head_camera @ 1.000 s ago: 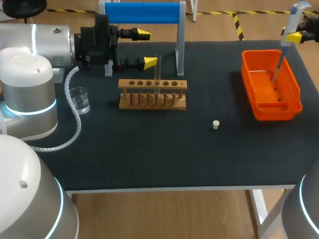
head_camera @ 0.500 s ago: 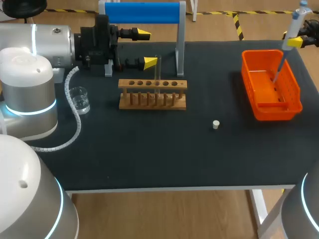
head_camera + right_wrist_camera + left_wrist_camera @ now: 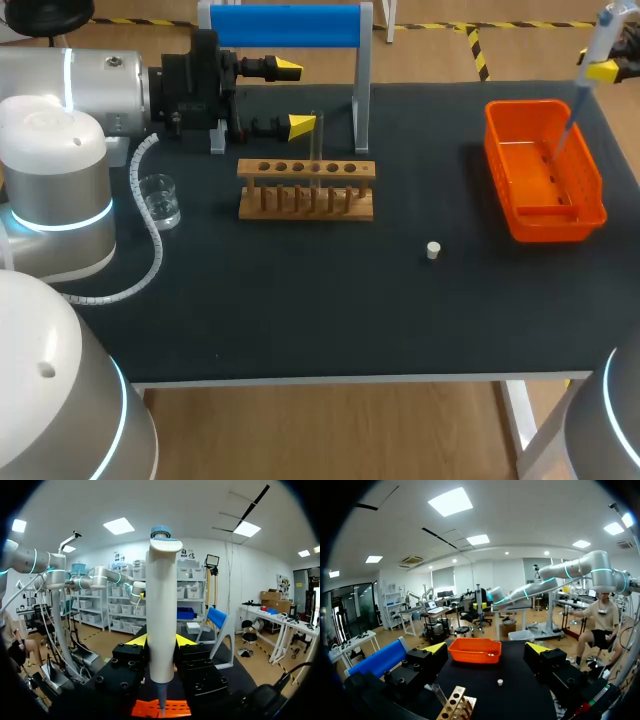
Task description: Invert the test tube, pick up the pipette, mount the tip to pipette, aspirate from beaker and dispense into the tube, eject the tip, return the pipette, and cap with the stopper.
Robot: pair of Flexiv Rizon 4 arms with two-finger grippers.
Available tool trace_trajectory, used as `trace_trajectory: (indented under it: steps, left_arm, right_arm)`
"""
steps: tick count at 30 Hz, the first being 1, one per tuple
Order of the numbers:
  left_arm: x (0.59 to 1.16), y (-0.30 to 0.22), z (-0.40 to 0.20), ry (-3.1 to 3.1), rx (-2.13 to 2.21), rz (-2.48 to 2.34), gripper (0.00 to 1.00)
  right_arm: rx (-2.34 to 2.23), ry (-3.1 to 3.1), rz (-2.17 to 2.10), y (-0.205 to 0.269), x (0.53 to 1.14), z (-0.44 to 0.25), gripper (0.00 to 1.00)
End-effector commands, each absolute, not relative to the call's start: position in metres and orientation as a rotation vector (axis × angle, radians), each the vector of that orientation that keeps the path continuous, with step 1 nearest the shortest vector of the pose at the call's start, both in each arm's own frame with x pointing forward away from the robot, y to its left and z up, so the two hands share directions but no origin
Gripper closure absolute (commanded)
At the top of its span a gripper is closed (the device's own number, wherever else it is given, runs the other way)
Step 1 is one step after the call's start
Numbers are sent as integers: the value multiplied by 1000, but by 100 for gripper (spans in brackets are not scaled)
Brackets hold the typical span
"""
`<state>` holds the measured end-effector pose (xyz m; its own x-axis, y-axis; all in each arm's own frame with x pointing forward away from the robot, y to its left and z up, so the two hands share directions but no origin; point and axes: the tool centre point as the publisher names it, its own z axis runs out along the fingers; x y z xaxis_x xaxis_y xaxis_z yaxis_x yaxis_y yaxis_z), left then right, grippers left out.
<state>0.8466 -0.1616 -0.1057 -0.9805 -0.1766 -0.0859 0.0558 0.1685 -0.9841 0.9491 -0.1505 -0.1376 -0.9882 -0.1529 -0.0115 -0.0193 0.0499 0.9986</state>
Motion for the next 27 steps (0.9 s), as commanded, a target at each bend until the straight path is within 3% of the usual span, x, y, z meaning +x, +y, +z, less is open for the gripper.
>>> trace_trajectory:
  steps: [1, 27]
  left_arm:
    - [846, -162, -106, 2254, -119, -1913, 0]
    - [846, -162, -106, 2254, -119, -1913, 0]
  right_arm:
    - [203, -2210, -2074, -153, 953, -134, 100]
    - [259, -2172, -2149, -159, 951, -142, 100]
